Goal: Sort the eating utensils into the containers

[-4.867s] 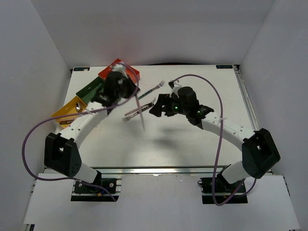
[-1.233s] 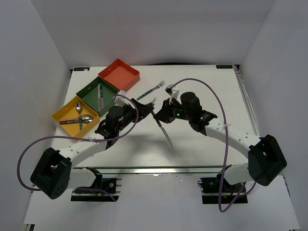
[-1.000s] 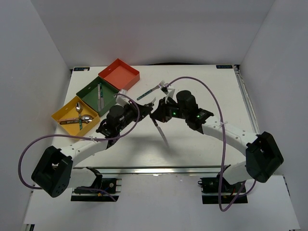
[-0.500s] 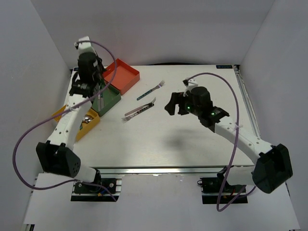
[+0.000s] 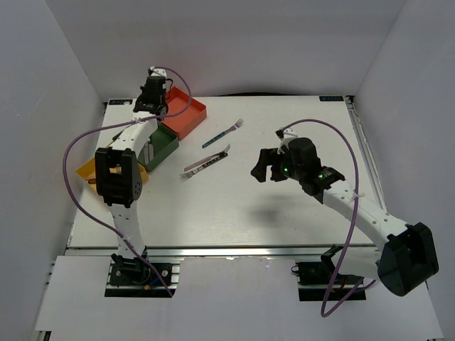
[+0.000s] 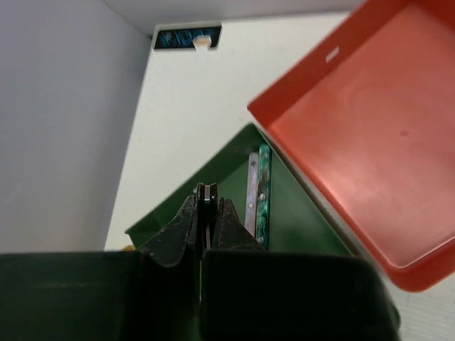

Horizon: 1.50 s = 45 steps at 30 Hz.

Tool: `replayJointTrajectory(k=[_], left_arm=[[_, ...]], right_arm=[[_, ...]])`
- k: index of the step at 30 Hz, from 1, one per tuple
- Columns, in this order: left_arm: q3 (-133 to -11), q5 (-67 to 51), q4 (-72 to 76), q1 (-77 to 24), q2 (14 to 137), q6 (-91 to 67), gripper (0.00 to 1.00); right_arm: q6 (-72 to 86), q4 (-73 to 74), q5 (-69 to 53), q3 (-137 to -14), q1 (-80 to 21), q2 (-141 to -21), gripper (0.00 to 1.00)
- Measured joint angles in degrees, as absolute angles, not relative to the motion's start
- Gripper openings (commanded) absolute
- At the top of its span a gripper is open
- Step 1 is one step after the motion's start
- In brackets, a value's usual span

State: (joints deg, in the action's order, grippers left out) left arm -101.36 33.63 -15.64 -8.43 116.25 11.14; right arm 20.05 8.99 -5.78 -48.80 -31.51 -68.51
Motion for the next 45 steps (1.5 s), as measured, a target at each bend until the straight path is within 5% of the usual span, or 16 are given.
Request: replayJointTrajectory(k=[15,20,25,27,28,39,45], left_arm=[[-105.54,26.92,-19.75,-3.14,120.55,4.01,0.09],[-105.82,25.61,-20.99,-2.35,120.55,2.00,0.52],[-104.64,25.85,-22.26,-2.31,119.90,-0.40,0.62],[-103.33,25.78,-22.85,-2.31,118.93,-1.13,0.74],[-102.52,25.58,-23.22,-2.31,118.10,-1.54,0.98],[-90.67,12.84,-21.67,-7.33,96.92,-6.90,0.98],[-90.67,8.95,-20.95,-19.84,101.95,-5.76,0.77]], right_arm=[[19.46,8.91,-7.49,-48.53,-31.51,-69.54,0.89],[19.46,8.93,-7.51,-48.53,-31.51,-69.52,0.89],[19.46,8.95,-7.55,-48.53,-31.51,-69.47,0.89],[19.46,8.95,-7.57,-48.53,-31.51,-69.47,0.89],[19.46,8.95,-7.55,-48.53,-31.51,-69.47,0.89],[20.58,8.88,-6.50,-48.14,-31.51,-69.45,0.89],[20.80,9.93,-6.37,-45.91,-31.51,-67.88,0.89]])
